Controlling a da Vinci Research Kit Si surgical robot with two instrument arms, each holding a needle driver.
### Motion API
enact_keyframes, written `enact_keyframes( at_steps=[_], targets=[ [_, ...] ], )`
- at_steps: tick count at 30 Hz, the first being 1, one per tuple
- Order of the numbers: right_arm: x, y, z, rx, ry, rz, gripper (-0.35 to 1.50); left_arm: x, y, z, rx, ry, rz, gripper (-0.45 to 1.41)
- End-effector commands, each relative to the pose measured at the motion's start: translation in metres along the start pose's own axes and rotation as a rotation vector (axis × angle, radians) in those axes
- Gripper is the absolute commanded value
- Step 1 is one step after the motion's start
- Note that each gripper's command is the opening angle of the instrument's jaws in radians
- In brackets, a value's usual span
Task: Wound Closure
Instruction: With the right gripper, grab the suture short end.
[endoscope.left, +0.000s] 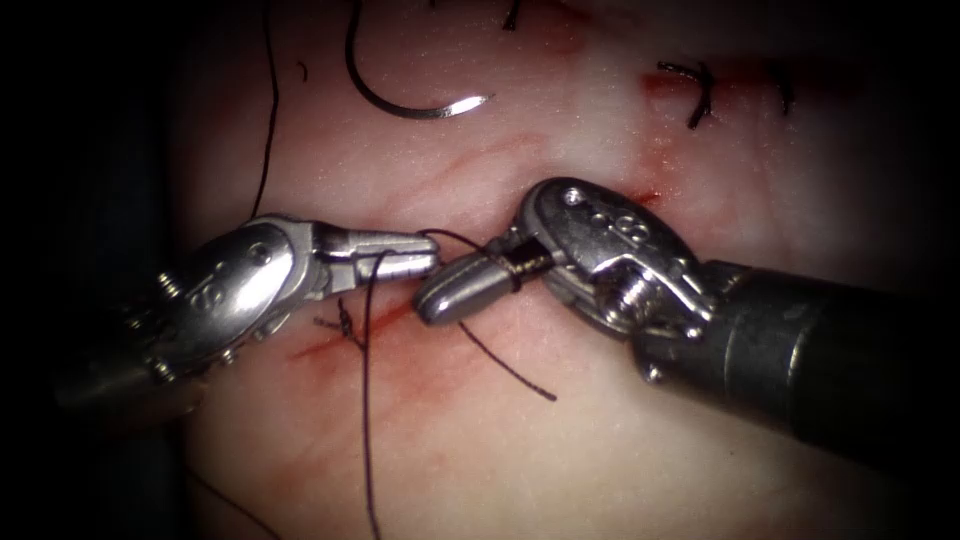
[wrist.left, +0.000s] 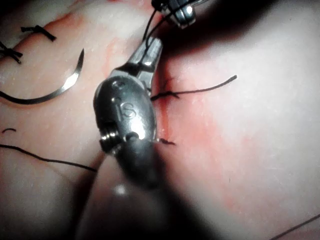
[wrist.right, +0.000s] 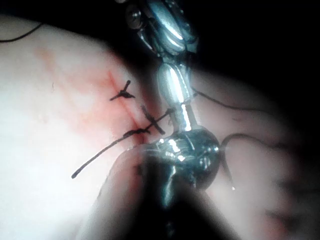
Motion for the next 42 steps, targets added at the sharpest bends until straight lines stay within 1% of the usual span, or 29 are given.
enact_keyframes(
  at_steps=[1,2,6,8,9,10,11,13,14,15,16,17,18,19,20,22,23,25,26,28,29,31,32,34,35,38,42],
  targets=[
    [-0.0001,0.0006,0.0002,0.006,-0.007,-0.006,-0.35,-0.0002,-0.0006,0.0005,-0.001,0.001,0.003,-0.35],
    [-0.0002,0.0005,0.0006,0.045,-0.059,-0.022,-0.35,-0.0001,-0.0006,0.0008,0.001,0.001,0.001,-0.35],
    [-0.0003,0.0004,0.0019,0.167,-0.219,-0.064,-0.35,-0.0001,-0.0003,0.0016,0.005,0.000,0.001,-0.35],
    [-0.0003,0.0000,0.0026,0.237,-0.313,-0.082,0.24,-0.0001,0.0000,0.0020,-0.002,0.002,0.001,-0.35],
    [-0.0003,-0.0001,0.0028,0.263,-0.348,-0.088,0.39,-0.0001,0.0000,0.0021,-0.004,-0.001,0.000,-0.35],
    [-0.0002,-0.0002,0.0030,0.289,-0.384,-0.093,0.46,0.0000,0.0001,0.0022,-0.006,-0.003,0.000,-0.35],
    [-0.0002,-0.0004,0.0032,0.327,-0.438,-0.101,0.59,0.0000,0.0002,0.0023,-0.010,-0.009,-0.002,-0.35],
    [-0.0002,-0.0007,0.0033,0.389,-0.530,-0.113,0.61,0.0001,0.0003,0.0024,-0.013,-0.011,-0.003,-0.35],
    [-0.0001,-0.0010,0.0032,0.450,-0.647,-0.104,0.66,0.0004,0.0004,0.0024,-0.015,-0.010,-0.006,-0.35],
    [0.0000,-0.0011,0.0031,0.469,-0.690,-0.098,0.62,0.0005,0.0005,0.0024,-0.015,-0.009,-0.007,-0.35],
    [0.0002,-0.0012,0.0029,0.508,-0.783,-0.087,0.51,0.0007,0.0006,0.0025,-0.016,-0.015,-0.009,-0.35],
    [0.0003,-0.0013,0.0028,0.517,-0.830,-0.070,0.51,0.0008,0.0007,0.0025,-0.016,-0.014,-0.010,-0.35],
    [0.0004,-0.0014,0.0026,0.533,-0.927,-0.036,0.54,0.0009,0.0010,0.0027,-0.017,-0.017,-0.011,-0.35],
    [0.0005,-0.0015,0.0025,0.536,-0.962,-0.022,0.54,0.0009,0.0011,0.0028,-0.017,-0.020,-0.012,-0.35],
    [0.0006,-0.0015,0.0025,0.535,-0.989,-0.007,0.51,0.0010,0.0013,0.0028,-0.017,-0.020,-0.012,-0.35],
    [0.0007,-0.0016,0.0024,0.508,-1.046,0.053,0.52,0.0010,0.0016,0.0030,-0.018,-0.028,-0.013,-0.35],
    [0.0009,-0.0017,0.0025,0.461,-1.107,0.136,0.52,0.0011,0.0019,0.0032,-0.018,-0.034,-0.013,-0.35],
    [0.0008,-0.0018,0.0027,0.401,-1.153,0.232,0.54,0.0011,0.0022,0.0034,-0.018,-0.038,-0.013,-0.35],
    [0.0005,-0.0021,0.0029,0.357,-1.189,0.305,0.14,0.0012,0.0025,0.0036,-0.020,-0.043,-0.014,-0.35],
    [-0.0001,-0.0022,0.0033,0.309,-1.225,0.386,0.10,0.0013,0.0028,0.0037,-0.018,-0.049,-0.015,-0.35],
    [-0.0008,-0.0022,0.0036,0.290,-1.254,0.423,0.10,0.0014,0.0032,0.0038,-0.019,-0.052,-0.016,-0.35],
    [-0.0019,-0.0020,0.0039,0.260,-1.304,0.422,0.10,0.0016,0.0035,0.0039,-0.019,-0.052,-0.017,-0.35],
    [-0.0030,-0.0019,0.0041,0.236,-1.328,0.431,0.10,0.0017,0.0039,0.0041,-0.019,-0.051,-0.018,-0.35],
    [-0.0041,-0.0017,0.0042,0.220,-1.348,0.432,0.10,0.0018,0.0044,0.0042,-0.020,-0.051,-0.018,-0.35],
    [-0.0048,-0.0013,0.0041,0.187,-1.369,0.420,0.12,0.0019,0.0047,0.0043,-0.020,-0.051,-0.018,-0.35],
    [-0.0046,-0.0006,0.0035,0.145,-1.399,0.400,0.15,0.0020,0.0050,0.0045,-0.021,-0.051,-0.018,-0.35],
    [-0.0041,0.0006,0.0021,0.090,-1.441,0.375,0.36,0.0020,0.0051,0.0046,-0.022,-0.051,-0.018,-0.35]
  ],
)
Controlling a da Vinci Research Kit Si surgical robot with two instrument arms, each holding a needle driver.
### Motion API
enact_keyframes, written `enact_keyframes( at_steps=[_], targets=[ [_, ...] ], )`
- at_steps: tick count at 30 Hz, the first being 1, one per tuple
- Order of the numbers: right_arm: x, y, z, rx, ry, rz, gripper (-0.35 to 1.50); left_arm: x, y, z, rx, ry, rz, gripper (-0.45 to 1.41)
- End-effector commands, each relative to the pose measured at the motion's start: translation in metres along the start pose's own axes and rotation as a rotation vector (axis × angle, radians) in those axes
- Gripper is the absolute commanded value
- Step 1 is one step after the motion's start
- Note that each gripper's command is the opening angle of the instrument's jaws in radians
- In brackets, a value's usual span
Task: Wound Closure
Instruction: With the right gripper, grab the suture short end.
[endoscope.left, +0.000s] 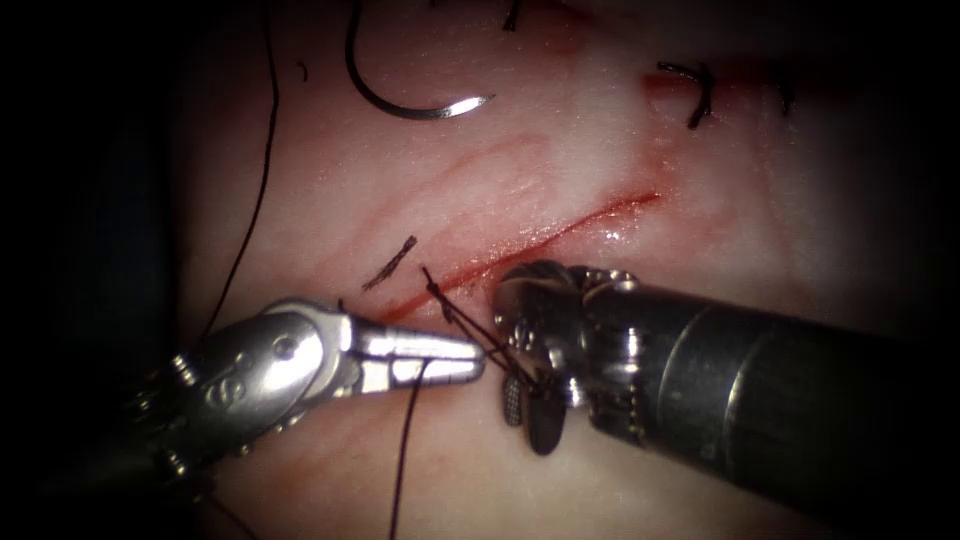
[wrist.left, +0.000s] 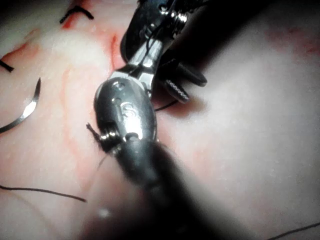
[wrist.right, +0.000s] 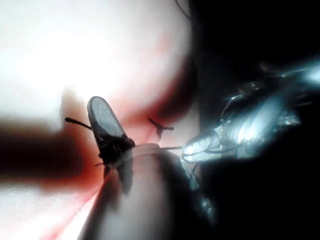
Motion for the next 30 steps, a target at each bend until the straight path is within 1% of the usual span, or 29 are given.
enact_keyframes(
  at_steps=[1,3,4,7,8,10,13,14,15,20,21,22,23,25,27,28,30],
  targets=[
    [-0.0003,0.0015,-0.0007,-0.030,0.006,0.008,0.46,-0.0003,-0.0005,0.0004,-0.002,0.001,0.003,-0.35],
    [-0.0007,0.0018,-0.0006,-0.057,0.031,0.010,0.47,-0.0003,-0.0005,0.0004,-0.004,0.001,0.003,-0.35],
    [-0.0009,0.0021,-0.0005,-0.088,0.069,0.010,0.44,-0.0003,-0.0004,0.0003,-0.006,0.002,0.002,-0.35],
    [-0.0012,0.0021,-0.0006,-0.144,0.142,0.042,0.76,-0.0003,-0.0001,0.0001,-0.009,0.002,0.003,-0.35],
    [-0.0013,0.0021,-0.0006,-0.154,0.153,0.049,0.73,-0.0003,0.0000,0.0000,-0.006,0.002,0.003,-0.35],
    [-0.0015,0.0022,-0.0004,-0.168,0.168,0.065,0.79,-0.0003,0.0000,0.0000,-0.007,0.002,0.003,-0.35],
    [-0.0016,0.0026,0.0004,-0.187,0.176,0.093,0.99,-0.0003,0.0001,0.0001,-0.007,0.002,0.003,-0.35],
    [-0.0016,0.0029,0.0009,-0.194,0.177,0.103,1.06,-0.0003,0.0001,0.0001,-0.007,0.002,0.003,-0.35],
    [-0.0016,0.0033,0.0024,-0.208,0.169,0.109,1.16,-0.0003,0.0001,0.0001,-0.008,0.002,0.003,-0.35],
    [-0.0017,0.0029,0.0040,-0.218,0.159,0.104,1.23,-0.0002,0.0002,-0.0001,-0.010,0.002,0.003,-0.35],
    [-0.0018,0.0027,0.0041,-0.218,0.159,0.103,1.23,-0.0002,0.0002,-0.0001,-0.010,0.002,0.003,-0.35],
    [-0.0017,0.0023,0.0042,-0.213,0.153,0.099,1.16,-0.0002,0.0002,-0.0001,-0.010,0.003,0.003,-0.35],
    [-0.0017,0.0021,0.0043,-0.207,0.146,0.098,1.15,-0.0002,0.0002,-0.0001,-0.010,0.003,0.002,-0.35],
    [-0.0018,0.0014,0.0046,-0.161,0.098,0.092,0.78,0.0001,0.0002,-0.0001,-0.010,0.003,0.000,-0.35],
    [-0.0020,0.0013,0.0046,-0.152,0.065,0.093,0.78,0.0001,0.0002,-0.0001,-0.010,0.004,-0.001,-0.35],
    [-0.0023,0.0015,0.0045,-0.180,0.033,0.057,0.78,0.0002,0.0003,-0.0001,-0.011,0.004,-0.001,-0.35],
    [-0.0026,0.0017,0.0044,-0.206,0.007,0.039,0.79,0.0002,0.0004,-0.0001,-0.011,0.004,-0.001,-0.35]
  ],
)
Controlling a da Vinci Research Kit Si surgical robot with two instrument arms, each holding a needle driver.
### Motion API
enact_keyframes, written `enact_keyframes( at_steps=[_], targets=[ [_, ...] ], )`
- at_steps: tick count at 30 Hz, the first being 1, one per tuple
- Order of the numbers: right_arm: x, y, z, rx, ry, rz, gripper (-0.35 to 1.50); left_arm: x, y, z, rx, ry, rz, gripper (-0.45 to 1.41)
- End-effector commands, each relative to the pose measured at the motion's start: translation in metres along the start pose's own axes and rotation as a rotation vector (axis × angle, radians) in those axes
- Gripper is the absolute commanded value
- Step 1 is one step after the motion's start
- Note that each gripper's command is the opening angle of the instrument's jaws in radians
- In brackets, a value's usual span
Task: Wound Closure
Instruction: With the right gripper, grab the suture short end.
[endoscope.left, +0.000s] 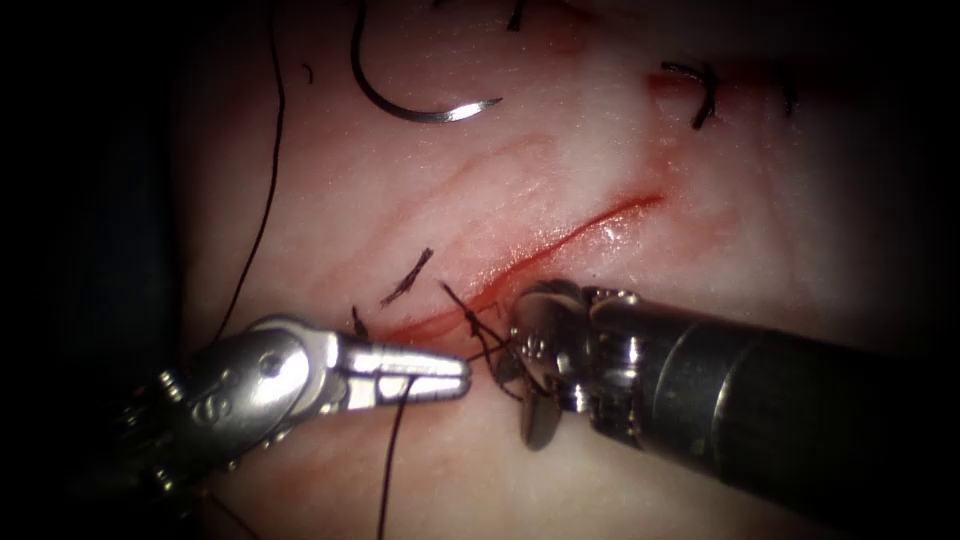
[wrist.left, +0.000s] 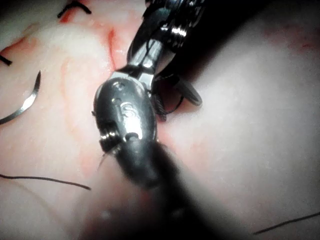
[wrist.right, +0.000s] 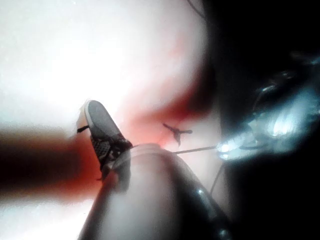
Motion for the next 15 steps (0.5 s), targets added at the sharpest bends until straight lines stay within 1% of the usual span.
enact_keyframes(
  at_steps=[1,3,4,5,6,9,10,15],
  targets=[
    [-0.0001,0.0011,-0.0002,-0.021,-0.016,-0.015,0.76,-0.0003,-0.0005,0.0004,0.000,0.001,0.002,-0.35],
    [-0.0003,0.0013,-0.0003,-0.034,-0.028,-0.036,0.56,-0.0003,-0.0005,0.0004,-0.001,0.001,0.002,-0.35],
    [-0.0005,0.0014,-0.0003,-0.043,-0.041,-0.046,0.36,-0.0003,-0.0005,0.0004,-0.001,0.001,0.002,-0.35],
    [-0.0006,0.0015,-0.0003,-0.044,-0.053,-0.051,0.07,-0.0003,-0.0005,0.0004,-0.001,0.001,0.002,-0.35],
    [-0.0007,0.0015,-0.0003,-0.040,-0.062,-0.056,-0.35,-0.0003,-0.0005,0.0004,-0.001,0.001,0.002,-0.35],
    [-0.0005,0.0017,-0.0003,-0.035,-0.066,-0.089,-0.35,-0.0002,-0.0006,0.0004,0.002,0.001,0.000,-0.35],
    [-0.0002,0.0021,-0.0006,-0.038,-0.064,-0.090,-0.35,-0.0001,-0.0006,0.0004,0.001,0.002,-0.001,-0.35],
    [0.0002,0.0020,-0.0026,-0.042,-0.025,-0.085,-0.35,0.0001,-0.0006,0.0003,0.002,0.002,-0.002,-0.35]
  ],
)
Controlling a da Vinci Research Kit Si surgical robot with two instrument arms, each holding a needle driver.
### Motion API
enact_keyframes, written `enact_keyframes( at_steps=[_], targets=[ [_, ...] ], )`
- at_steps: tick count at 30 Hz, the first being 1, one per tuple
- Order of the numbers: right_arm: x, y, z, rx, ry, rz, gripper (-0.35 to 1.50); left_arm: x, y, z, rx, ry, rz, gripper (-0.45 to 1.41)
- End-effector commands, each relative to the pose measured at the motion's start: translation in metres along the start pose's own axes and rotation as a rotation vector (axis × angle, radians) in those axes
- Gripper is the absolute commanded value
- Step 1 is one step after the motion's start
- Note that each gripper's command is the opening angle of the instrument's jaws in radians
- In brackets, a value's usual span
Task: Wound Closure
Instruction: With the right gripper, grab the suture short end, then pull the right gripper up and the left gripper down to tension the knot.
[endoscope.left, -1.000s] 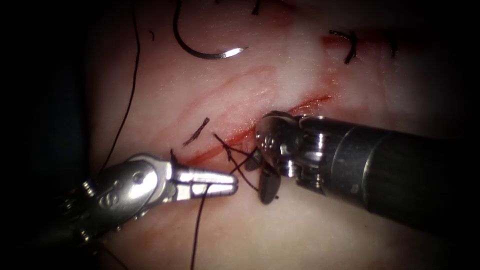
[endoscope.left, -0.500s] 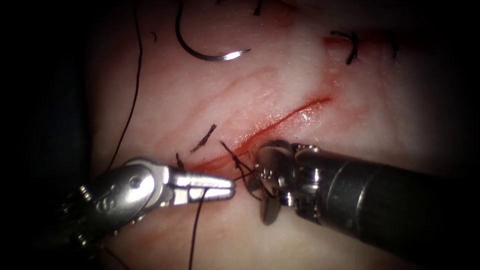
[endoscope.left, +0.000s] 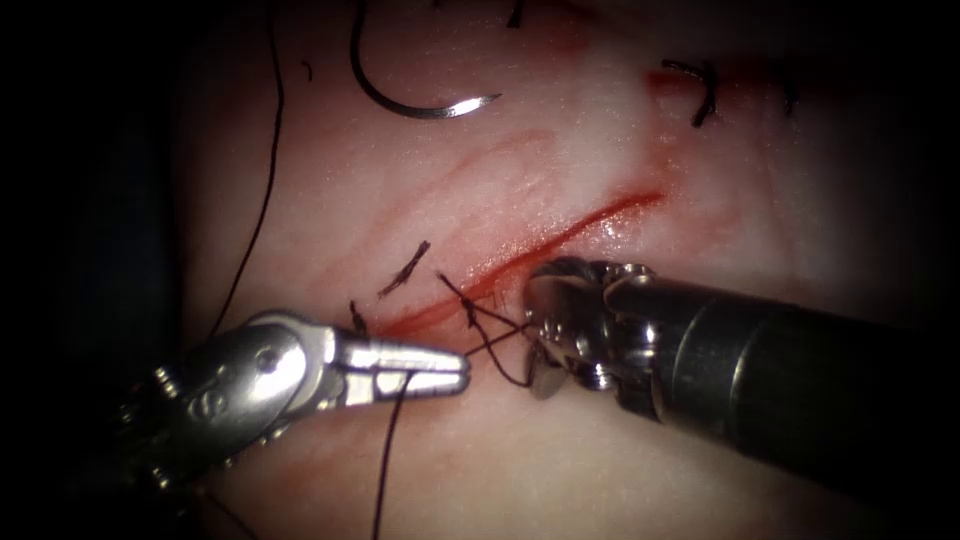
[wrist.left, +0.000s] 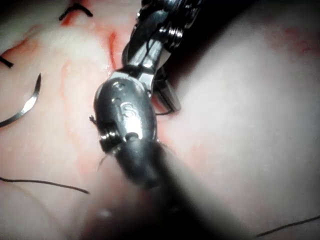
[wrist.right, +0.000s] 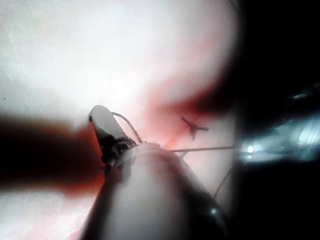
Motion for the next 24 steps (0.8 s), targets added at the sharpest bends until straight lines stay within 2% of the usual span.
enact_keyframes(
  at_steps=[1,2,5,8,13,14,21,24],
  targets=[
    [0.0007,0.0008,-0.0012,-0.010,0.034,0.007,-0.35,-0.0003,-0.0005,0.0005,0.000,0.001,0.003,-0.35],
    [0.0011,0.0009,-0.0020,0.004,0.091,0.012,-0.35,-0.0004,-0.0006,0.0005,0.000,0.001,0.003,-0.35],
    [0.0016,0.0009,-0.0028,0.015,0.145,0.018,-0.35,-0.0004,-0.0006,0.0005,0.003,0.000,0.003,-0.35],
    [0.0027,0.0011,-0.0037,-0.020,0.262,0.038,-0.35,-0.0005,-0.0007,0.0004,0.007,-0.004,0.003,-0.35],
    [0.0034,0.0012,-0.0050,-0.001,0.356,0.044,-0.35,-0.0006,-0.0010,0.0002,0.018,-0.036,0.013,-0.35],
    [0.0034,0.0013,-0.0057,-0.001,0.407,0.055,-0.35,-0.0007,-0.0010,0.0001,0.024,-0.047,0.019,-0.35],
    [0.0027,0.0013,-0.0087,-0.010,0.538,0.069,-0.35,-0.0019,-0.0008,0.0001,0.028,-0.139,0.039,-0.35],
    [0.0028,0.0016,-0.0097,-0.010,0.540,0.062,-0.35,-0.0032,-0.0003,0.0009,0.031,-0.200,0.050,-0.35]
  ],
)
